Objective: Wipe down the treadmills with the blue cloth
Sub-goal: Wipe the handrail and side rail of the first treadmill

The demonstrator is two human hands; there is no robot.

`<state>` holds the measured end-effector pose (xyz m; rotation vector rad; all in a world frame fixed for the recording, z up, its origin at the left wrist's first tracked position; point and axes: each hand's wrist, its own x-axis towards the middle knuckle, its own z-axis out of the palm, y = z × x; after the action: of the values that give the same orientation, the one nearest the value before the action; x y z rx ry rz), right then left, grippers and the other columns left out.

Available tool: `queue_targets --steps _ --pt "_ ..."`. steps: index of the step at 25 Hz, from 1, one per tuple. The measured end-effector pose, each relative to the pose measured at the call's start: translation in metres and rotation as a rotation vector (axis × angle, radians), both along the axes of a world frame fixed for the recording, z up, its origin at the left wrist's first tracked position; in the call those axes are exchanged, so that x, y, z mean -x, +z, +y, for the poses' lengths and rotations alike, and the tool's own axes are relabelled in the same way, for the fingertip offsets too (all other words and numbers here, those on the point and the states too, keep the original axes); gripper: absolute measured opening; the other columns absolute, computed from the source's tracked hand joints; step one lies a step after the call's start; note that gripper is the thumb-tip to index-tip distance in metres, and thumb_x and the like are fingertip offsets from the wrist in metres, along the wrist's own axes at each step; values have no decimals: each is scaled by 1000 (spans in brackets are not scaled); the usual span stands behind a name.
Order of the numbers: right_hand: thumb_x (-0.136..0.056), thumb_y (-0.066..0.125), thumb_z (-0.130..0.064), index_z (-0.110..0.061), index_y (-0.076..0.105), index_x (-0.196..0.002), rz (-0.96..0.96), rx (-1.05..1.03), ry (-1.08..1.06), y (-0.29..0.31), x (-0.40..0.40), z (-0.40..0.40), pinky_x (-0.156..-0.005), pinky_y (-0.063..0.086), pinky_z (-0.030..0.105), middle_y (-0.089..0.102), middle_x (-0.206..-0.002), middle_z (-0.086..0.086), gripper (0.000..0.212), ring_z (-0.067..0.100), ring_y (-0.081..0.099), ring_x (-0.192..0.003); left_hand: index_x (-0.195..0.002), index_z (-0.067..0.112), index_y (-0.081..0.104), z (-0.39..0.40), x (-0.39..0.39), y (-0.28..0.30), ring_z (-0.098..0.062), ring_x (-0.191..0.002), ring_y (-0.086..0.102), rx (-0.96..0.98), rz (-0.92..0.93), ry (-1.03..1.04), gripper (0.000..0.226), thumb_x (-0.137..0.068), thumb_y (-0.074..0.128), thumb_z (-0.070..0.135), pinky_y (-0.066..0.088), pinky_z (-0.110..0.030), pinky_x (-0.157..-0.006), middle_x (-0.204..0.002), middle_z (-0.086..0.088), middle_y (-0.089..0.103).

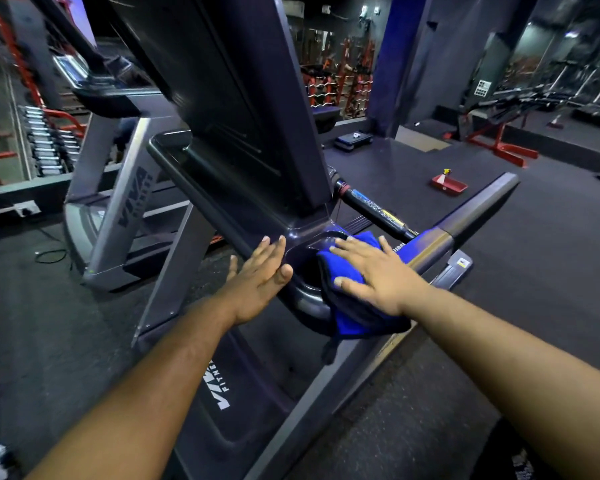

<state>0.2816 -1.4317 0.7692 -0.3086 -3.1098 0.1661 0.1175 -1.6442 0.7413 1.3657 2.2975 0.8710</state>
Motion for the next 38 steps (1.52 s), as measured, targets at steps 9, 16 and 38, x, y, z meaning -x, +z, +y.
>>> queue_targets --steps 9,16,38 --pt "-101 28 -56 -16 11 -158 -92 55 -63 2 50 -42 -122 -7 51 6 -166 -1 71 14 -2 -153 -157 37 8 -1 6 -1 9 -146 -13 -30 -80 14 123 -54 -4 103 -16 -46 -120 -164 20 2" --pt "-98 46 -34 -23 59 -116 381 19 -255 17 50 -3 -80 50 45 64 -119 4 25 35 60 -107 -157 35 4 1 0 1 6 -146 -16 -13 -39 31 125 -52 -8 103 -15 -51 -120 -165 15 0" --pt "-93 39 -65 -19 48 -78 176 -34 45 2 28 -64 -78 42 39 58 -75 1 50 26 54 -81 -156 41 3 -2 7 -2 13 -143 -17 -50 -123 2 121 -52 -7 103 -15 -48 -120 -163 22 -1"
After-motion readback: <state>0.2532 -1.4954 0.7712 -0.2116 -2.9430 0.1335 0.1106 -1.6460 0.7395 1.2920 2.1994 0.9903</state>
